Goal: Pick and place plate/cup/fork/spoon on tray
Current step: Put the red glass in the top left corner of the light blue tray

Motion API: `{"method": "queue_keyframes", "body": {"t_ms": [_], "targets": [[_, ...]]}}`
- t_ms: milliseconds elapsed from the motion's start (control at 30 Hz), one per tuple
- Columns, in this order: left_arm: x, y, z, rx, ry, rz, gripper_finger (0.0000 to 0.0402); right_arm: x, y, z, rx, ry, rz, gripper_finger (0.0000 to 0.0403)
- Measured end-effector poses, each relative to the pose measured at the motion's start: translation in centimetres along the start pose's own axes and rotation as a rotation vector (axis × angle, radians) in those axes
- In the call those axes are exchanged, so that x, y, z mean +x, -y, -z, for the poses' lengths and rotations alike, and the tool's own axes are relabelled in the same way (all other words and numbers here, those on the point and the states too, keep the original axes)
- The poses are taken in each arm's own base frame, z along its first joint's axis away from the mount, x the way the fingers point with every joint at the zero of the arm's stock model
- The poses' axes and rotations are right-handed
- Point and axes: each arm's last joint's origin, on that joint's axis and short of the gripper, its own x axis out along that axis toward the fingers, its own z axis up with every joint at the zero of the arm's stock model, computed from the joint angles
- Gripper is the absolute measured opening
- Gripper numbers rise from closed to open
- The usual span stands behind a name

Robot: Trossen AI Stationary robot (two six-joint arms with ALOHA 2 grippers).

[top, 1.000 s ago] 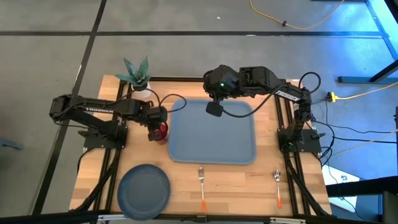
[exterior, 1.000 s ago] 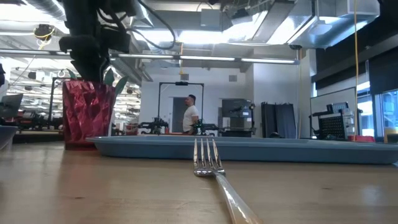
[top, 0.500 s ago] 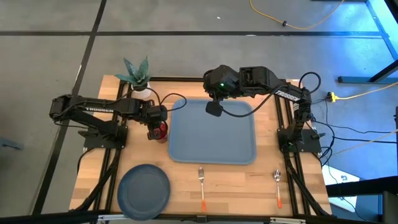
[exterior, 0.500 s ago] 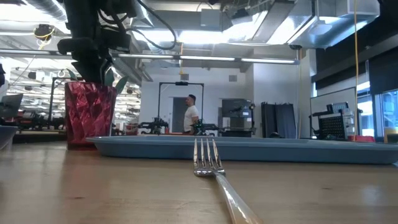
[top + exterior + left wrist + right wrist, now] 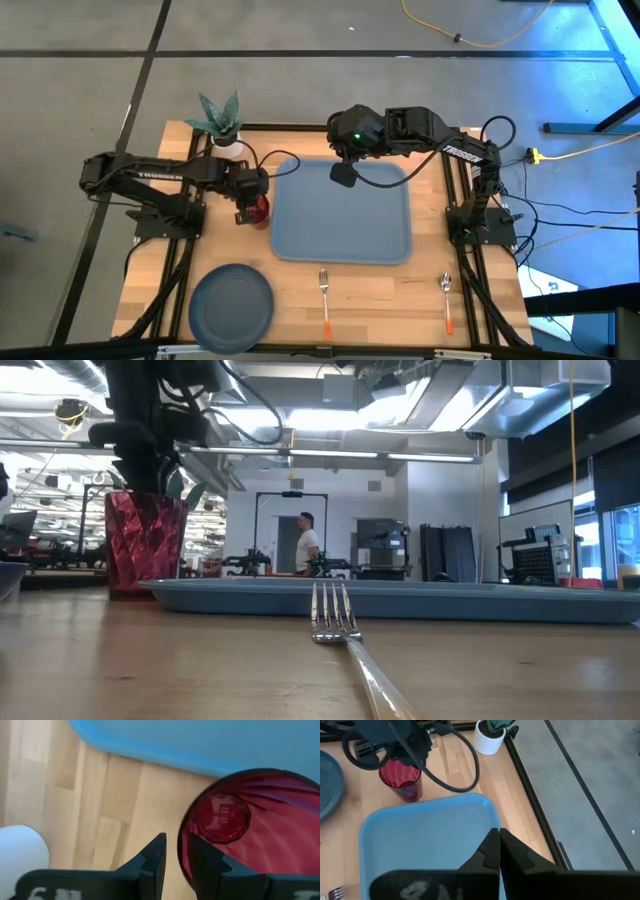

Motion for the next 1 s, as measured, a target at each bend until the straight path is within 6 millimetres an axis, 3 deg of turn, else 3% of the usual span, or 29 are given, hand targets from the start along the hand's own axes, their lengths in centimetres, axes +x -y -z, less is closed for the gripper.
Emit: {"method": "queue_keyframes", "body": {"t_ms": [233,400,533,633,833,1000], "targets": [[1.1,-0.2,-0.4,0.002,-0.049,0.047,0.0068,0.0,0.0,0.0,0.0,-0.001,0.0,0.0],[1.9,-0.1,-0.6,0.023,-0.093,0.075,0.0017,0.0,0.0,0.0,-0.002,-0.005,0.0,0.0],[1.7,-0.3,-0.8,0.016,-0.092,0.102,0.0007,0.0,0.0,0.1,-0.003,-0.007,0.0,0.0],[0.2,-0.7,-1.2,0.011,-0.106,0.106,0.0005,0.0,0.0,0.1,-0.006,-0.015,0.0,0.0],[-5.3,-2.2,-3.9,0.05,-0.004,0.111,0.0003,0.0,0.0,0.4,-0.043,-0.036,-0.001,0.0],[-7.3,-3.6,-6.7,0.057,0.051,0.114,0.0002,-1.0,0.0,0.5,-0.075,-0.021,-0.067,0.0]]}}
